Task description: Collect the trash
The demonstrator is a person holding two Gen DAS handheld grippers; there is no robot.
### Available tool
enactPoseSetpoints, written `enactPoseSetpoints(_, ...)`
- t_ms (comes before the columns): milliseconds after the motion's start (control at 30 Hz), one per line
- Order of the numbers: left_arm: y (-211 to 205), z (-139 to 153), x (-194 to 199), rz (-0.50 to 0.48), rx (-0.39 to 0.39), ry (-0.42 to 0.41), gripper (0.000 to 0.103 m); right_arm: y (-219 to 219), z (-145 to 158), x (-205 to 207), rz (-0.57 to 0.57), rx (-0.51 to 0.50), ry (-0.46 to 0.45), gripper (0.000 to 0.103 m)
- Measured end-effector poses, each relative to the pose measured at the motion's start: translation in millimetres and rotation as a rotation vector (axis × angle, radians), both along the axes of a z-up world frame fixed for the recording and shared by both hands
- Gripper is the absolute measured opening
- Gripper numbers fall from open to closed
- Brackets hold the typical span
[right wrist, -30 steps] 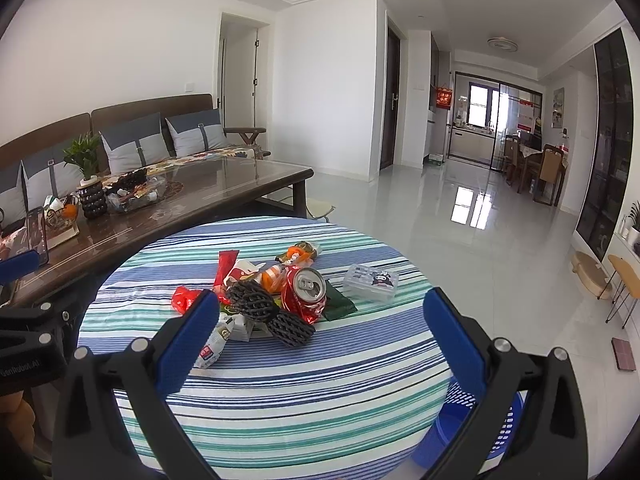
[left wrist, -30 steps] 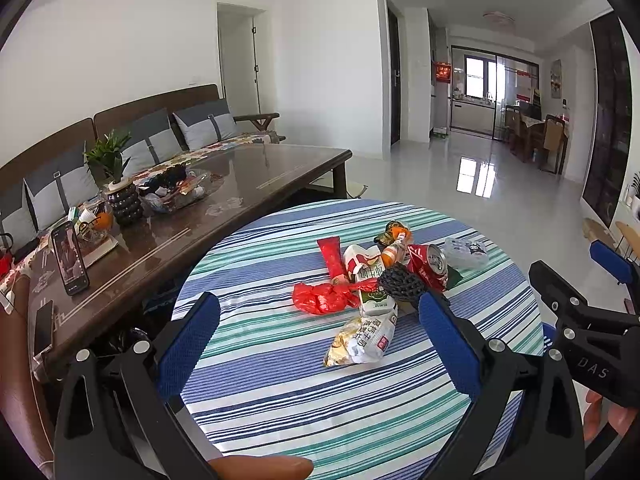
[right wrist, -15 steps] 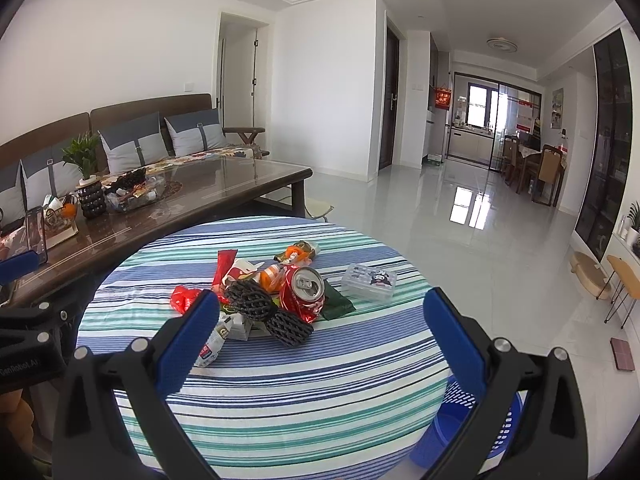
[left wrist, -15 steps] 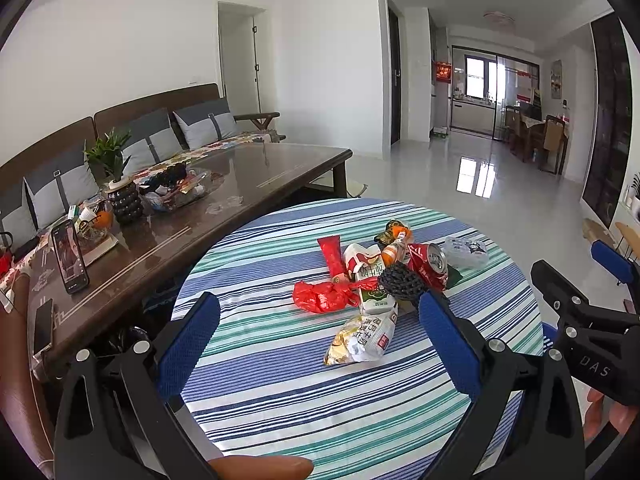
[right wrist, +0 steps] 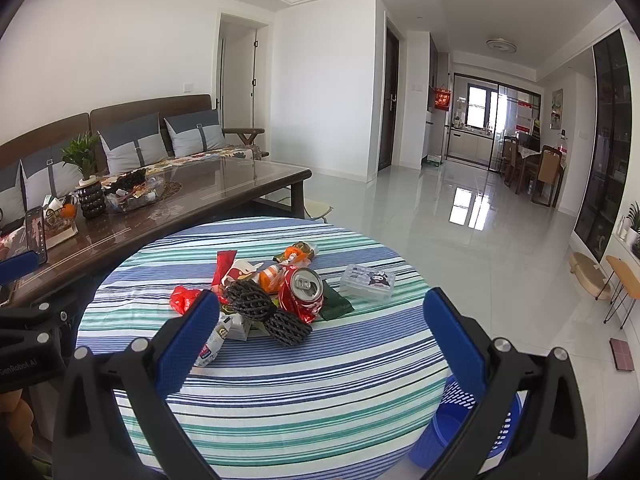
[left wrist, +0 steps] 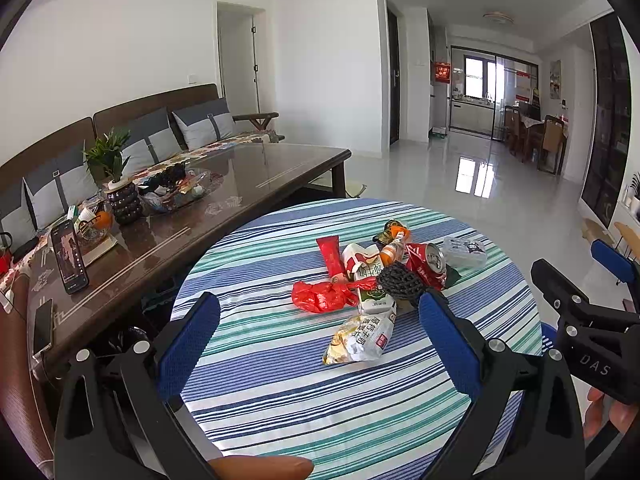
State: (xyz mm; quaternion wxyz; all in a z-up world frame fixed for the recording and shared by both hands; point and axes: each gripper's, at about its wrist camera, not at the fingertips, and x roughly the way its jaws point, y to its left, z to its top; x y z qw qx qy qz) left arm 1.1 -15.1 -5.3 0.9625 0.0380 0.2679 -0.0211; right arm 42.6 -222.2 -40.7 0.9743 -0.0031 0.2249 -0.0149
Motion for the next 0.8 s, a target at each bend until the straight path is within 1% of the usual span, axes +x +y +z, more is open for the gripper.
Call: enactPoseSetpoints(800, -0.1, 0.2, 0.4, 0.001, -0.001, 0.001, 0.099, 1.4, -0.4, -0.5, 0.001, -0.002, 0.001, 0.098)
